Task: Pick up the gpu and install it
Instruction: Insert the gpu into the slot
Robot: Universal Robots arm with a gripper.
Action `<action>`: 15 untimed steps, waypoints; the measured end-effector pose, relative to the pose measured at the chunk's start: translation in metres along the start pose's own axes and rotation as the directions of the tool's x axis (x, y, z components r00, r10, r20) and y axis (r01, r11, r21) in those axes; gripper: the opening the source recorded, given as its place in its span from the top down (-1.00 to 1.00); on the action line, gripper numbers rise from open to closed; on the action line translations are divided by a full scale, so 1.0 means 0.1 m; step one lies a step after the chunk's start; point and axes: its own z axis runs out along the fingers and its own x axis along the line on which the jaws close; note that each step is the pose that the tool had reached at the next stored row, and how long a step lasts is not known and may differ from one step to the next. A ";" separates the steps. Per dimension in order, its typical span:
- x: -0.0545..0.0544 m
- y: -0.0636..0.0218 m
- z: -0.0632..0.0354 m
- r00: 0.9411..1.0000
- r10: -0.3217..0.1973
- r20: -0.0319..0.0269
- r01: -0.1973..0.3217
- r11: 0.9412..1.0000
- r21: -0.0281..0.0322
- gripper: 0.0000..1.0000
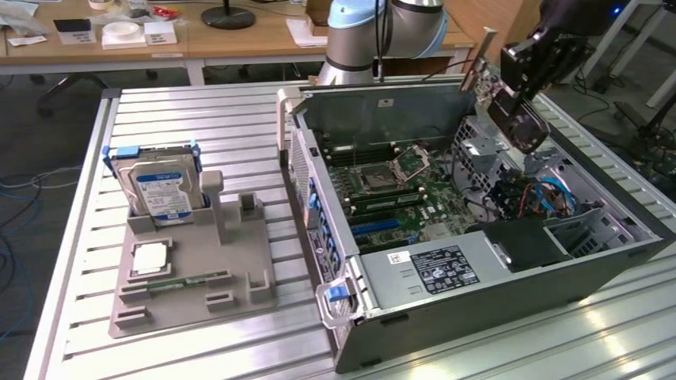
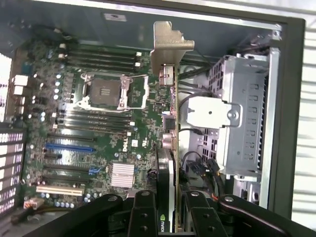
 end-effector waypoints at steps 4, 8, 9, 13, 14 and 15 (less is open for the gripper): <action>0.00 0.000 0.002 0.998 -0.069 -0.008 0.069 0.998 -0.002 0.47; 0.00 -0.001 0.004 0.990 -0.139 -0.016 0.139 0.990 -0.005 0.47; 0.00 -0.001 0.005 0.988 -0.156 -0.018 0.156 0.988 -0.005 0.47; 0.00 -0.001 0.007 0.975 -0.222 -0.026 0.222 0.975 -0.009 0.47; 0.00 -0.001 0.008 0.971 -0.238 -0.028 0.238 0.971 -0.010 0.47; 0.00 -0.001 0.009 0.967 -0.254 -0.029 0.254 0.967 -0.011 0.47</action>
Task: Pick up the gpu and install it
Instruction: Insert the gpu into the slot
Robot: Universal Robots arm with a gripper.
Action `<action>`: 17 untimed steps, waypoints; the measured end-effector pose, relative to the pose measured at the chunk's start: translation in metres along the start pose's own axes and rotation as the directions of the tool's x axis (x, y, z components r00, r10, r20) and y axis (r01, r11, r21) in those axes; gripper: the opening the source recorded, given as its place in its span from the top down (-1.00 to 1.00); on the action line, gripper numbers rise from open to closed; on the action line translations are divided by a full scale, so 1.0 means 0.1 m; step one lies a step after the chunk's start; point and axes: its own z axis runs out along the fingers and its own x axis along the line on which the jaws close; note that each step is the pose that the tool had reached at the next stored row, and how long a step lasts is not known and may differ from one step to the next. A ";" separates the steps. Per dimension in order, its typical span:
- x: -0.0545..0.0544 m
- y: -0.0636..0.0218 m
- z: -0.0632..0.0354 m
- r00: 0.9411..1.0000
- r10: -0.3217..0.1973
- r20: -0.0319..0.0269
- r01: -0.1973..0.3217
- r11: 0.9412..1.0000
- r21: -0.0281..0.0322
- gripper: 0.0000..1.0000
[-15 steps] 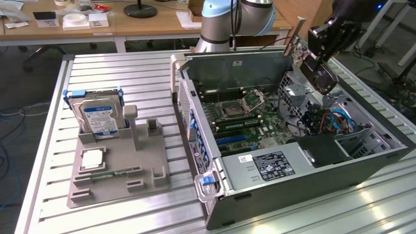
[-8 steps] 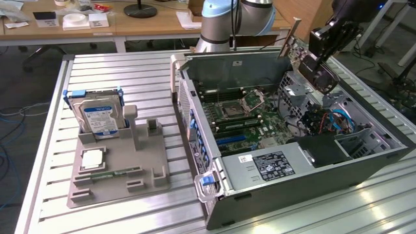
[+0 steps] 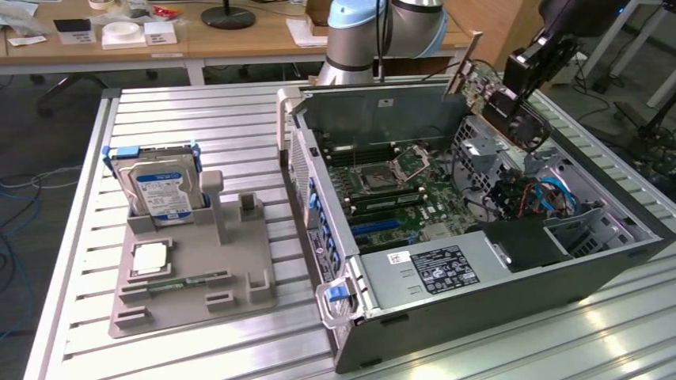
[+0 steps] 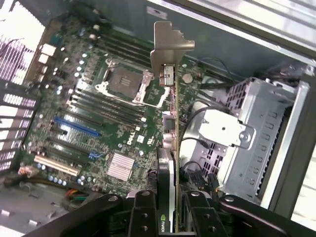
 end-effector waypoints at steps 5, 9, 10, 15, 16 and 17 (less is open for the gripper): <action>0.00 -0.001 0.004 0.996 -0.084 -0.010 0.084 0.996 -0.003 0.47; 0.00 -0.001 0.008 0.989 -0.149 -0.017 0.149 0.989 -0.005 0.47; 0.00 -0.001 0.009 0.986 -0.165 -0.019 0.165 0.986 -0.006 0.47; 0.00 -0.002 0.013 0.969 -0.245 -0.028 0.245 0.969 -0.010 0.47; 0.00 -0.002 0.014 0.965 -0.261 -0.030 0.261 0.965 -0.011 0.47; 0.00 -0.002 0.015 0.961 -0.276 -0.032 0.276 0.961 -0.012 0.47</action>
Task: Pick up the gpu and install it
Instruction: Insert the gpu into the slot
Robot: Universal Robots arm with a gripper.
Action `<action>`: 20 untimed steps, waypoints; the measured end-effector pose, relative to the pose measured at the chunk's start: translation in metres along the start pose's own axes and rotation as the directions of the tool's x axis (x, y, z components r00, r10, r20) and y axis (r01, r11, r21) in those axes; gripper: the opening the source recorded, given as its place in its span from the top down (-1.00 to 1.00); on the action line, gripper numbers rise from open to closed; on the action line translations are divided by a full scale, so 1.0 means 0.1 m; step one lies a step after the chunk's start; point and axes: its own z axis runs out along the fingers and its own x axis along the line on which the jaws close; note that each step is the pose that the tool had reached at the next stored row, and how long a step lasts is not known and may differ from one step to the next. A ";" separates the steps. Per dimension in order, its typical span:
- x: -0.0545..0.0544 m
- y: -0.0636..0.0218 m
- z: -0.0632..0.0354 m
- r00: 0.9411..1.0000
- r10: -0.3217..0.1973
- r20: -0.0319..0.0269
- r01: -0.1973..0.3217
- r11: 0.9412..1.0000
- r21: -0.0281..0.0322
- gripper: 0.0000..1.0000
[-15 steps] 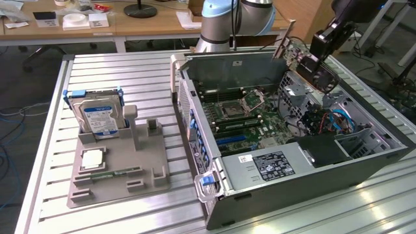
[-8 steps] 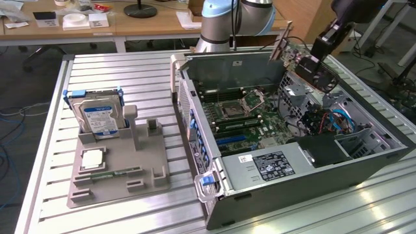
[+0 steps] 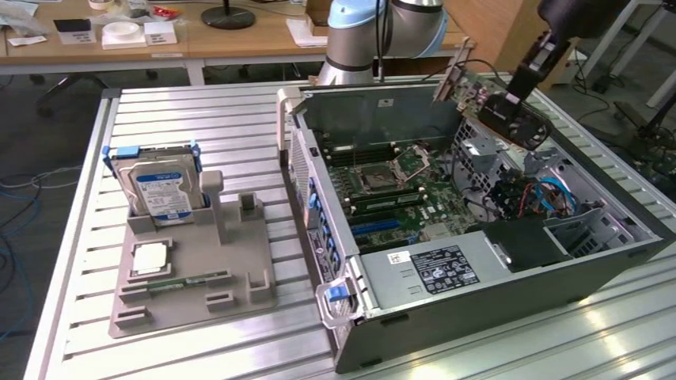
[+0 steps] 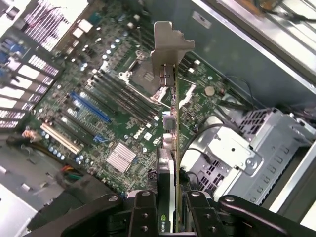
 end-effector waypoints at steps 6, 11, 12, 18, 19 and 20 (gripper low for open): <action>0.00 0.000 0.002 0.997 -0.083 -0.010 0.083 0.997 -0.002 0.47; 0.00 0.000 0.003 0.996 -0.084 -0.010 0.084 0.996 -0.003 0.47; 0.00 0.000 0.003 0.996 -0.084 -0.010 0.084 0.996 -0.003 0.47; 0.00 -0.001 0.005 0.990 -0.140 -0.017 0.140 0.990 -0.005 0.47; 0.00 0.000 0.006 0.988 -0.155 -0.018 0.155 0.988 -0.005 0.47; 0.00 -0.001 0.007 0.985 -0.172 -0.020 0.172 0.985 -0.006 0.47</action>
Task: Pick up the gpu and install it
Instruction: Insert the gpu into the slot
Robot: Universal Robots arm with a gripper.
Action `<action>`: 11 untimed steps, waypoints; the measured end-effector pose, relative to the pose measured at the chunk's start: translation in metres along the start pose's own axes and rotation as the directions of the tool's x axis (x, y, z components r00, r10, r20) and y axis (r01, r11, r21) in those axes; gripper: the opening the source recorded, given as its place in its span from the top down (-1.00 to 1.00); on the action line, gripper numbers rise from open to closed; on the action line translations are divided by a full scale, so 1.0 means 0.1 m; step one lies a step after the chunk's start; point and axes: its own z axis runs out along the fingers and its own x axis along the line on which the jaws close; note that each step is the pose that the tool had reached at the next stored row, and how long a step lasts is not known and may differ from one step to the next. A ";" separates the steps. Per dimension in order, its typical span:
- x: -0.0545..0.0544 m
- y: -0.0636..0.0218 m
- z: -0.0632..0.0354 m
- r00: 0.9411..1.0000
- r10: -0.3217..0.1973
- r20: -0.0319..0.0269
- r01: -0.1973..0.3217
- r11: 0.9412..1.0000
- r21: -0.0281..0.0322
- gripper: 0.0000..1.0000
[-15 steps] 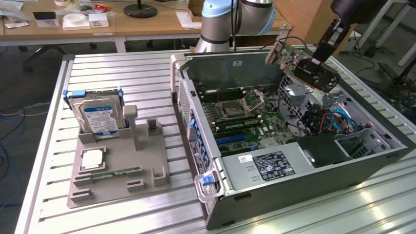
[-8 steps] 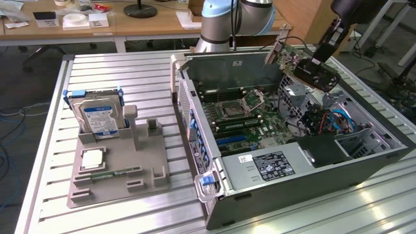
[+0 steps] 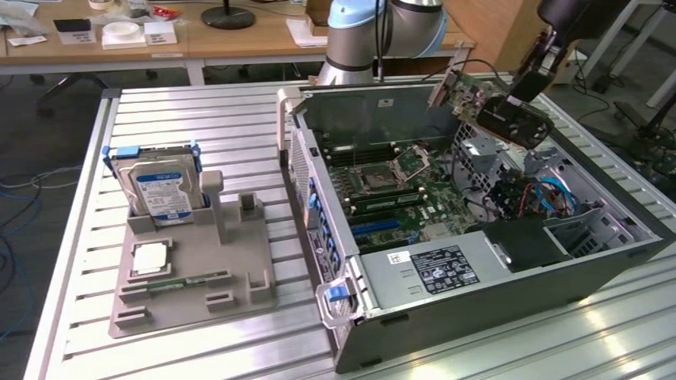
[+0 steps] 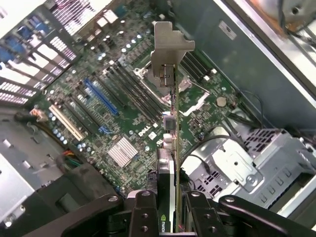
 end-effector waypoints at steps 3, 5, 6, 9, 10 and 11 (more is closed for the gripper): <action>0.00 0.000 0.002 0.999 -0.046 -0.005 0.046 0.999 -0.001 0.47; 0.00 0.000 0.003 0.997 -0.077 -0.009 0.077 0.997 -0.002 0.47; 0.00 0.000 0.003 0.996 -0.091 -0.011 0.091 0.996 -0.003 0.47; 0.00 0.000 0.005 0.991 -0.134 -0.016 0.134 0.991 -0.005 0.47; 0.00 0.000 0.005 0.989 -0.149 -0.017 0.149 0.989 -0.005 0.47; 0.00 0.000 0.006 0.986 -0.163 -0.019 0.163 0.987 -0.006 0.47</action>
